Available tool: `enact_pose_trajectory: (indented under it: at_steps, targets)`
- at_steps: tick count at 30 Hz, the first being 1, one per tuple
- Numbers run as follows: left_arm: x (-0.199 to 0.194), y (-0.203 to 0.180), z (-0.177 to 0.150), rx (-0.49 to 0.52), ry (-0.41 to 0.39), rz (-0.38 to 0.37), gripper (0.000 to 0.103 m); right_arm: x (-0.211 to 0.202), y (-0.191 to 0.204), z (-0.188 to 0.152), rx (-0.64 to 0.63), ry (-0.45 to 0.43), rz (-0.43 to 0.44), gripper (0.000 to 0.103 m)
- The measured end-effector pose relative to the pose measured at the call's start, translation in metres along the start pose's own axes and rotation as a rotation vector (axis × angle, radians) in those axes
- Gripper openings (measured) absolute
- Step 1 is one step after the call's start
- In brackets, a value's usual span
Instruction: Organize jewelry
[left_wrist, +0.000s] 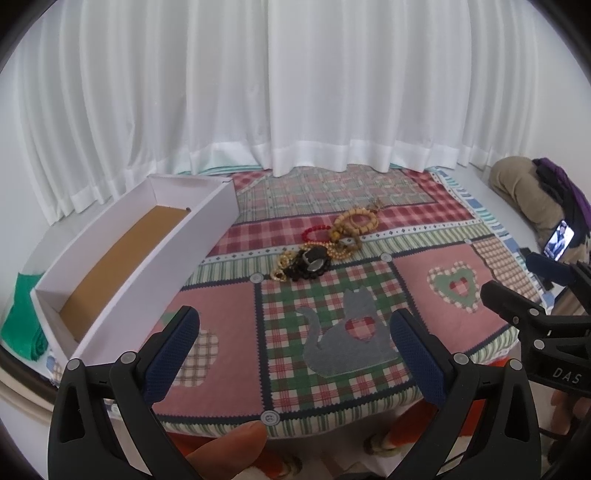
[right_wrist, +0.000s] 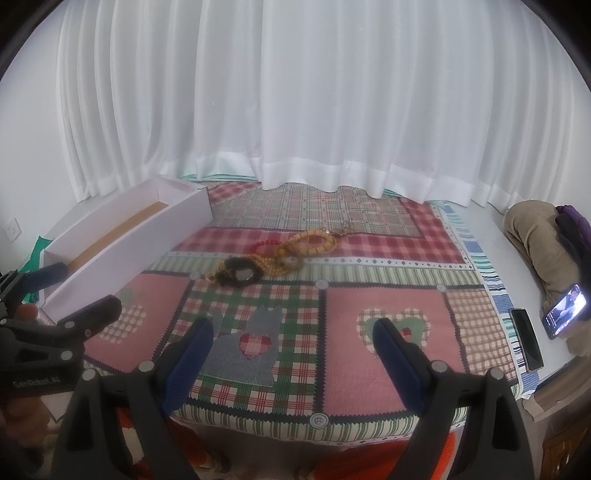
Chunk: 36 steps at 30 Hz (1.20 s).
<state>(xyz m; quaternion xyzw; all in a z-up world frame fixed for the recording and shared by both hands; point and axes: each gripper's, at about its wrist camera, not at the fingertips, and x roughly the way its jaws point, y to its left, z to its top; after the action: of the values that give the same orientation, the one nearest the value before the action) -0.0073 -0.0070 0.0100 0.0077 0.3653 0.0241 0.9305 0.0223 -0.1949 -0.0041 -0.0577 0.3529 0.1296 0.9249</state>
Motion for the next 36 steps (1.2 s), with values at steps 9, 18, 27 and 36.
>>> enact_pose_trajectory:
  at_steps: [9, 18, 27, 36]
  targets:
    - [-0.002, -0.009, -0.001, 0.026, -0.015, -0.016, 0.103, -0.001, -0.002, 0.001, 0.004, -0.003, 0.000, 0.090]
    - [0.001, -0.007, -0.004, 0.014, 0.014, -0.007, 0.103, -0.003, -0.001, 0.003, 0.010, -0.011, 0.001, 0.090]
    - [0.006, -0.004, -0.004, 0.001, 0.034, -0.002, 0.103, -0.003, -0.003, 0.004, 0.011, -0.013, 0.002, 0.090]
    - [0.004, 0.000, -0.005, -0.010, 0.025, 0.006, 0.103, -0.003, -0.003, 0.004, 0.017, -0.010, 0.004, 0.090]
